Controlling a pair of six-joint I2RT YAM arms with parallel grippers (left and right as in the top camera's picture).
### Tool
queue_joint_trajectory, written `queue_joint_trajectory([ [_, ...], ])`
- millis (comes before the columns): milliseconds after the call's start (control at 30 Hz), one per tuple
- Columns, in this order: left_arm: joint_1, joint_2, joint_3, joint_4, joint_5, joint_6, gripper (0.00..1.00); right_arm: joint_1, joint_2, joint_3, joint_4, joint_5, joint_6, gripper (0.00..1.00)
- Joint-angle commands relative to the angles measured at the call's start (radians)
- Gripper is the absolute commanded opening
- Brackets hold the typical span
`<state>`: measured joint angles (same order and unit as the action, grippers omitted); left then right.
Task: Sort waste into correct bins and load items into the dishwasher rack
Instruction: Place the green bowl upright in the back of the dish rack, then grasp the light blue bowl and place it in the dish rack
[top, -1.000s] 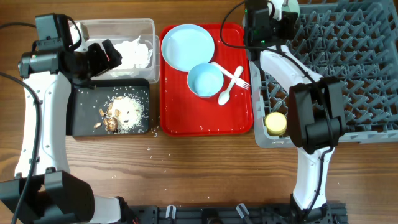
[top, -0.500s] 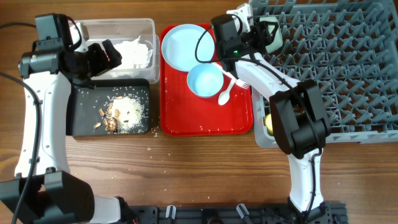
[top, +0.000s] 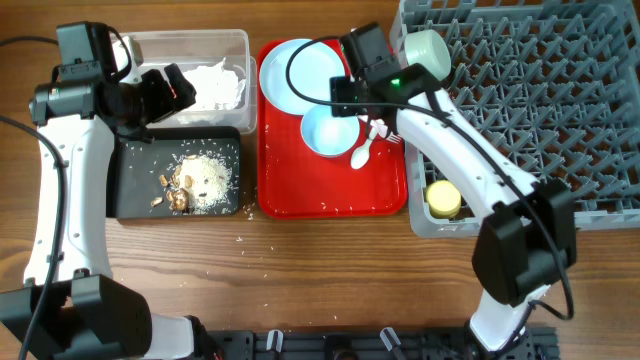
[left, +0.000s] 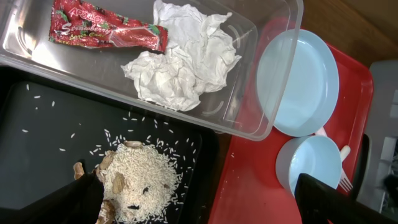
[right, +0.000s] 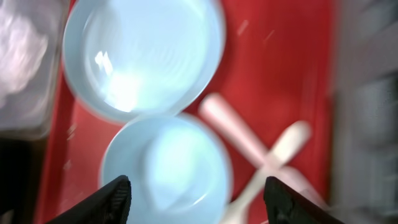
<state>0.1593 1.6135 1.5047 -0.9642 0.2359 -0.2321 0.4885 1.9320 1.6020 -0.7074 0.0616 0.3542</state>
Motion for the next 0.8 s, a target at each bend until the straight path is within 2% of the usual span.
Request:
queue_joint_trajectory([
  [0,0.002,-0.014,0.003,0.002,0.001,0.012,1.00,0.002,0.092,-0.072,-0.023,-0.239,0.182,0.61],
  [33,0.002,-0.014,0.003,0.002,0.001,0.012,1.00,0.002,0.099,-0.080,-0.038,-0.240,0.204,0.53],
  [300,0.002,-0.014,0.003,0.002,0.001,0.012,1.00,0.002,0.101,-0.114,-0.057,-0.189,0.245,0.43],
  [433,0.002,-0.014,0.003,0.002,0.001,0.012,1.00,0.002,0.019,-0.076,-0.078,-0.189,0.221,0.45],
  [533,0.002,-0.014,0.003,0.002,0.001,0.012,1.00,0.001,-0.060,-0.076,-0.151,-0.050,0.258,0.50],
  [667,0.002,-0.014,0.003,0.002,0.001,0.012,1.00,0.001,-0.028,-0.116,-0.174,0.014,0.266,0.50],
  [767,0.002,-0.014,0.003,0.002,0.001,0.012,1.00,-0.001,0.055,-0.138,-0.158,0.025,0.281,0.47],
])
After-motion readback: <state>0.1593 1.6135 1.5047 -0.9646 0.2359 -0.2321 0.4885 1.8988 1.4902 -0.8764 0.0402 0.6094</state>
